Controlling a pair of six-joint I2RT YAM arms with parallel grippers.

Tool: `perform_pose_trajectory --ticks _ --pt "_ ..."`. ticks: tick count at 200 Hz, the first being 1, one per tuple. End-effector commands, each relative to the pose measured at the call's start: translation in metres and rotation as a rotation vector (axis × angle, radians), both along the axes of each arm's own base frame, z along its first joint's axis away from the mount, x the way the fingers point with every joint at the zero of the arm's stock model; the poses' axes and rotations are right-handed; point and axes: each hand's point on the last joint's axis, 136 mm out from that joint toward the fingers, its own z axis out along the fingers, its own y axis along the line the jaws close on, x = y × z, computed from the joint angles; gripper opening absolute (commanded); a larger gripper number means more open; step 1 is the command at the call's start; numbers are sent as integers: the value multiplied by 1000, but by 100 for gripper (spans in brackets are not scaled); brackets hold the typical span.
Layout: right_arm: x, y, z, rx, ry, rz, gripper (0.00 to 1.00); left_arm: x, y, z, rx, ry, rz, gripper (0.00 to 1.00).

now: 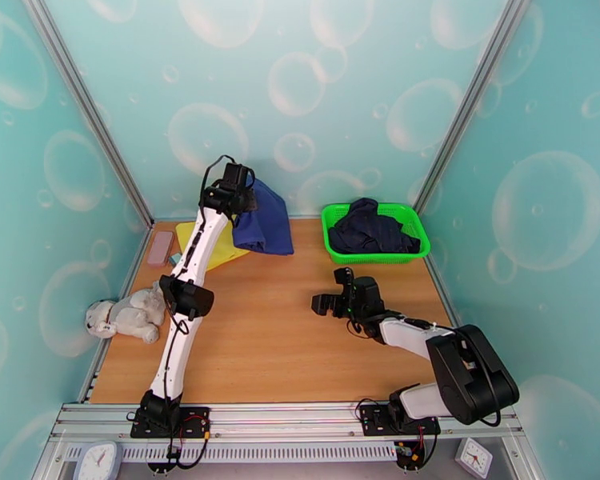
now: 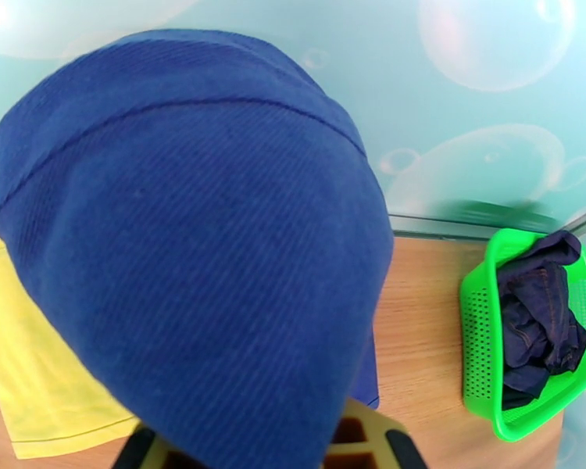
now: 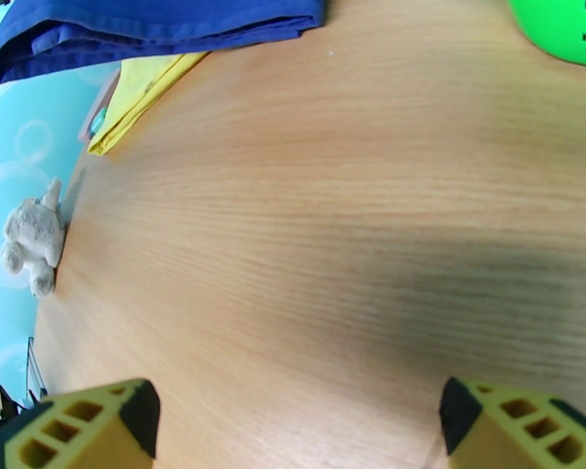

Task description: Fold and stack the trousers

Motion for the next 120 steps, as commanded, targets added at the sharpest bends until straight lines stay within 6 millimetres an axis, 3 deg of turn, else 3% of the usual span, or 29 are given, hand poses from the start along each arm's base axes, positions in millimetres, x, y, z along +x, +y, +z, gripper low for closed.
perform_pose_trajectory --ticks 1,63,120 --pt "6 6 6 11 -9 8 99 -3 31 64 -9 -136 50 0" --pt "8 6 -2 -4 11 11 99 -2 72 59 26 -102 98 0" --pt "8 8 -7 -6 31 21 99 7 125 27 121 -30 201 0"
